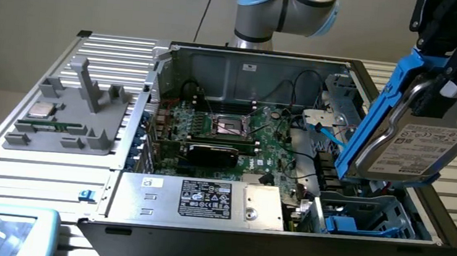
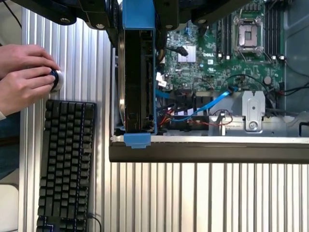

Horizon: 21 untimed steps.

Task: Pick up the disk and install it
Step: 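Pick up the disk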

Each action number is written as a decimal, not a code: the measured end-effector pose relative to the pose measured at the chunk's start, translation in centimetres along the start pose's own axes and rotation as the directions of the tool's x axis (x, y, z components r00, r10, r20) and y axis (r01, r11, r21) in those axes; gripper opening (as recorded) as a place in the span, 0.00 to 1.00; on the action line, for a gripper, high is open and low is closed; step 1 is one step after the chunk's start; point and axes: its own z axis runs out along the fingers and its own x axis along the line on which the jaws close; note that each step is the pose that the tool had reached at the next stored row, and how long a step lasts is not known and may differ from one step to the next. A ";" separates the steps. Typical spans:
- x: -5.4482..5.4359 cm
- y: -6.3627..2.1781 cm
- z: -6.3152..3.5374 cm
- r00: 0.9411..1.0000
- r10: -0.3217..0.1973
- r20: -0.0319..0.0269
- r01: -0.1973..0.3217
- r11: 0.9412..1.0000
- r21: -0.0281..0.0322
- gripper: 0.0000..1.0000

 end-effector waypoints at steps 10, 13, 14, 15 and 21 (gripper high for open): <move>-0.6 0.13 1.82 0.999 0.035 -0.003 -0.035 0.999 0.000 0.37; -0.8 0.13 2.37 0.999 0.052 -0.003 -0.052 0.999 0.000 0.37; -0.8 0.13 2.55 0.998 0.057 -0.003 -0.057 0.998 0.001 0.37; -0.8 0.18 2.73 0.998 0.062 -0.003 -0.062 0.998 0.001 0.37; -0.8 0.95 3.81 0.998 0.070 -0.004 -0.070 0.998 0.001 0.37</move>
